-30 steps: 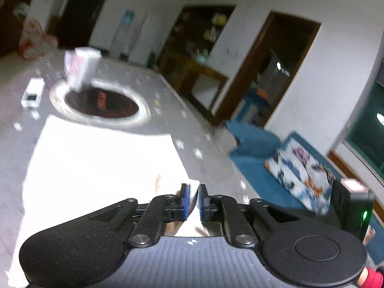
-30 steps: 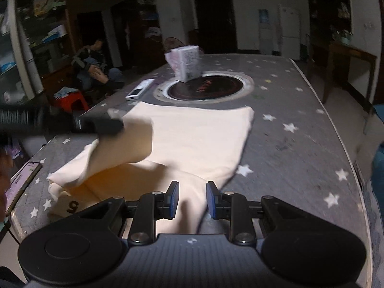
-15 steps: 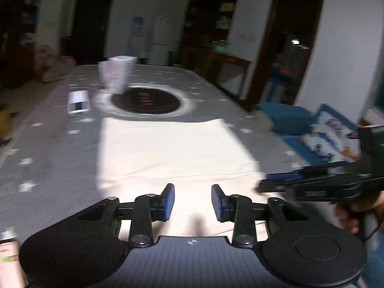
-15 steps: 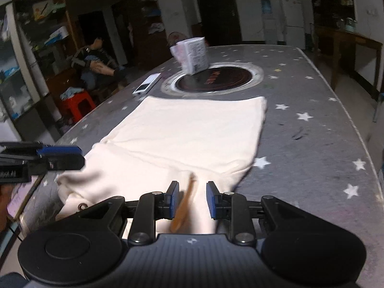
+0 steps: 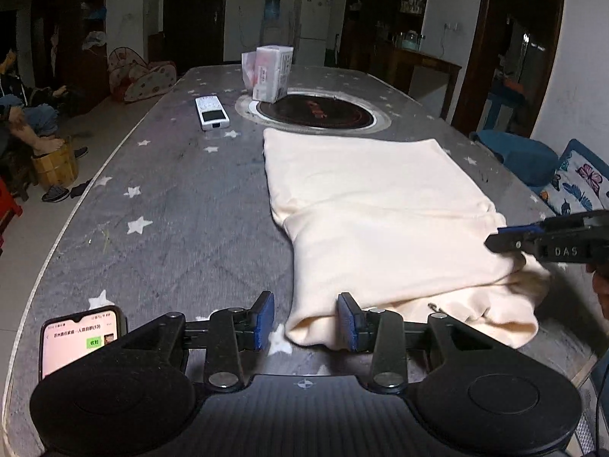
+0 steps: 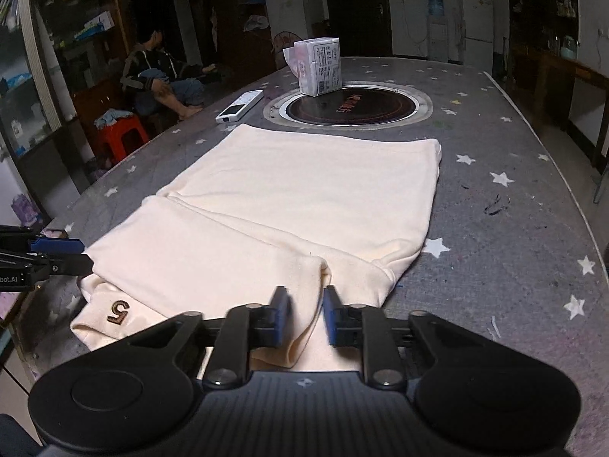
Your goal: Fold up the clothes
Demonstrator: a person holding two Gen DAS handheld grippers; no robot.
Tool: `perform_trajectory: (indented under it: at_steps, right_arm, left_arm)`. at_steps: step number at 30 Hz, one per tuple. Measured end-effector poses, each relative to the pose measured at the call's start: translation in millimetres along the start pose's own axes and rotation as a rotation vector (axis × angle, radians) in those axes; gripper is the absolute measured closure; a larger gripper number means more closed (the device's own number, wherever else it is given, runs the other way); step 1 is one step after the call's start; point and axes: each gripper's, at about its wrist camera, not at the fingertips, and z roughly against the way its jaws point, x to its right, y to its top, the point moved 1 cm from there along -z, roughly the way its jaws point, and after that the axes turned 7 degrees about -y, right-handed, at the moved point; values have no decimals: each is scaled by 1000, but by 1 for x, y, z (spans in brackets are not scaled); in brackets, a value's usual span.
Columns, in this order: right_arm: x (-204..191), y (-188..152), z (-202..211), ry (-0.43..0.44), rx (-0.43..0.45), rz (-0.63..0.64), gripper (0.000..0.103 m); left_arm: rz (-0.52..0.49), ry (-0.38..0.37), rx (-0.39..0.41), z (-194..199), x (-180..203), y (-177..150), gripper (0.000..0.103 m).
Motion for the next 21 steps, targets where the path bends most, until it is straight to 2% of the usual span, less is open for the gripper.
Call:
perform_trajectory:
  at_steps: [1, 3, 5, 10, 13, 16, 21]
  right_arm:
    - [-1, 0, 0, -5, 1, 5, 95]
    - [-3, 2, 2, -20, 10, 18, 97]
    - [-5, 5, 7, -37, 28, 30, 99]
    - [-8, 14, 26, -69, 92, 58, 100]
    - [-3, 13, 18, -65, 55, 40, 99]
    - [-1, 6, 9, -71, 6, 51, 95]
    - [2, 14, 20, -60, 55, 43, 95]
  left_arm:
    - [-5, -1, -2, -1, 0, 0, 75]
    - [-21, 0, -5, -2, 2, 1, 92]
    - [-49, 7, -3, 0, 6, 1, 97]
    - [-99, 8, -21, 4, 11, 1, 98]
    - [-103, 2, -55, 2, 9, 3, 95]
    - [-111, -2, -45, 10, 8, 11, 93]
    - [-117, -7, 12, 10, 10, 36, 84]
